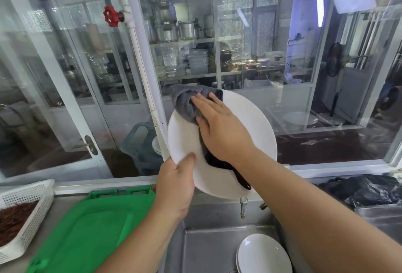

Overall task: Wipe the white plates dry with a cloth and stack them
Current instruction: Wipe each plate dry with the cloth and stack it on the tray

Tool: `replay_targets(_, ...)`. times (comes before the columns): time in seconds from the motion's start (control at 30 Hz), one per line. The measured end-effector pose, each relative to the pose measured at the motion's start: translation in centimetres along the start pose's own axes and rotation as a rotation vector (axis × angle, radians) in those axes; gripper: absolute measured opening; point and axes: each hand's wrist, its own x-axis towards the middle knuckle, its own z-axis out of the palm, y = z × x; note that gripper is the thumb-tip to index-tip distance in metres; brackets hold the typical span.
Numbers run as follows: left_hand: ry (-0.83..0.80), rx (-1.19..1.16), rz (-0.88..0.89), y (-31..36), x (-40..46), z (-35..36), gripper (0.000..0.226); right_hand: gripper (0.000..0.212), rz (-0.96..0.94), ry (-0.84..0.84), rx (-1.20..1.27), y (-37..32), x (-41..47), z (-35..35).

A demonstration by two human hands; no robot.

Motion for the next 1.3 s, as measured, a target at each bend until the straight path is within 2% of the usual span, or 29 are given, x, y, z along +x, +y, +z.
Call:
replay_targets(0.2,-0.013,-0.033,0.045,0.6,-0.2,-0.4,0.030,0.051,0.134,0.125,-0.154,3.3,0.9,-1.8)
replay_targets(0.33,-0.018,-0.031,0.072,1.1,0.0,-0.7,0.029,0.059,0.407,0.217,0.001,6.1,0.2,-3.2)
replay_targets(0.5,-0.005,-0.064,0.058,1.1,0.2,-0.4,0.028,0.043,0.669,0.270,0.226,6.9,-2.2,-3.5)
replay_targets(0.57,0.014,-0.075,0.057,1.1,0.3,-0.3,0.027,0.035,0.781,0.301,0.421,6.8,-3.7,-3.1)
replay_targets(0.63,0.051,-0.090,0.068,1.2,0.3,-0.1,0.026,0.029,0.927,0.366,0.770,6.4,-5.2,-2.3)
replay_targets(0.73,0.110,-0.088,0.078,1.3,-0.1,0.7,0.027,0.033,1.113,0.385,1.308,5.0,-7.6,0.4)
replay_targets(0.8,0.112,-0.031,0.106,1.2,-0.8,1.2,0.030,0.040,1.162,0.365,1.525,4.1,-8.8,2.4)
replay_targets(0.87,0.087,0.041,0.118,1.1,-1.7,1.5,0.031,0.046,1.158,0.388,1.626,3.8,-9.5,3.7)
replay_targets(1.0,-0.042,0.153,0.131,1.0,-2.6,1.3,0.029,0.035,1.133,0.493,1.507,5.2,-9.0,3.2)
replay_targets(1.07,-0.152,0.073,0.025,1.7,-2.0,1.0,0.033,0.028,1.145,0.504,1.411,6.1,-8.3,2.3)
replay_targets(1.17,-0.300,-0.082,-0.135,3.5,-0.3,-0.4,0.020,0.026,1.131,0.505,1.273,7.5,-7.3,0.6)
replay_targets(1.2,-0.333,-0.111,-0.182,4.3,0.2,-0.8,0.017,0.025,1.112,0.503,1.225,8.0,-7.0,0.1)
replay_targets(1.3,-0.361,-0.136,-0.295,5.4,1.8,-1.7,0.026,0.025,1.037,0.466,1.074,9.0,-6.5,-1.4)
